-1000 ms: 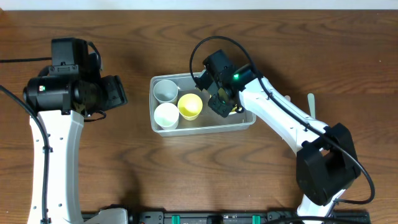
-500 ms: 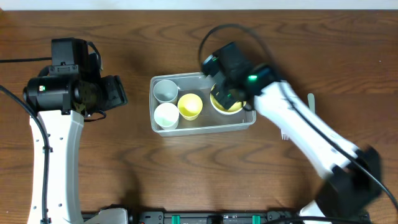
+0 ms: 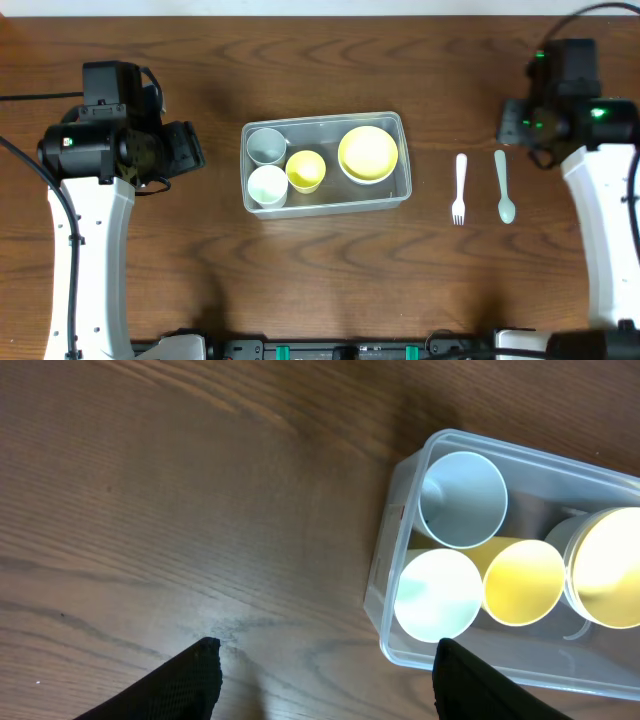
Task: Pack container
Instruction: 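Release bowl, move right gripper to mint-green spoon and grasp it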
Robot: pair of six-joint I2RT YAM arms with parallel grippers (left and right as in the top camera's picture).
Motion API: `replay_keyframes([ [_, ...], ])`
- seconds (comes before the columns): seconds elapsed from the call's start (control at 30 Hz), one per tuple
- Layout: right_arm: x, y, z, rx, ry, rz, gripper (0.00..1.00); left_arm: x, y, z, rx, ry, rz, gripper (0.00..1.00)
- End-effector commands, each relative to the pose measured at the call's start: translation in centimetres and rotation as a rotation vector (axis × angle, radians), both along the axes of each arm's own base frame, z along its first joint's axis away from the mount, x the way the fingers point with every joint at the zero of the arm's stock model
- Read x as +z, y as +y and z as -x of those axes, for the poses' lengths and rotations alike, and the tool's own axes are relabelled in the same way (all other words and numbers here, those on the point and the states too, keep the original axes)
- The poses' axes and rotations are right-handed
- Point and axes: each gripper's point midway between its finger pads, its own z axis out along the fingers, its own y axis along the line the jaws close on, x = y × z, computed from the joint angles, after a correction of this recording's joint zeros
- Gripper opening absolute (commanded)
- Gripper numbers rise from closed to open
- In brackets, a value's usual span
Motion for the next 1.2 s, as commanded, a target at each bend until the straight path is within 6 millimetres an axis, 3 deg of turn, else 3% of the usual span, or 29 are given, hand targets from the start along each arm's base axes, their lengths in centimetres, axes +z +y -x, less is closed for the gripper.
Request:
replay_keyframes([
  [0.0,-4.7,-3.0,1.5,-0.035,0.169,0.009,0.63,-0.2,0.0,0.1,0.006,0.008,0.012,0.68],
  [0.17,-12.1,-6.0,3.7,-0.053,0.372,-0.020,0.67,-0.2,-0.1,0.3,0.006,0.014,0.012,0.68],
  [0.27,-16.1,-6.0,4.5,-0.048,0.454,-0.100,0.68,-0.2,-0.1,0.3,0.005,0.014,0.012,0.68],
  [0.4,-19.4,-5.3,5.5,-0.029,0.546,-0.161,0.68,-0.2,-0.1,0.3,0.006,0.014,0.012,0.68],
  [0.67,-21.1,-4.3,6.2,0.010,0.613,-0.168,0.70,-0.2,-0.1,0.3,0.005,0.014,0.012,0.68],
  [0.93,-23.0,-3.3,8.5,0.025,0.661,-0.190,0.70,-0.2,-0.1,0.3,0.005,0.014,0.012,0.68],
  [1.17,-23.9,-3.1,8.8,0.017,0.650,-0.199,0.71,-0.2,-0.1,0.3,0.005,0.015,0.012,0.68],
])
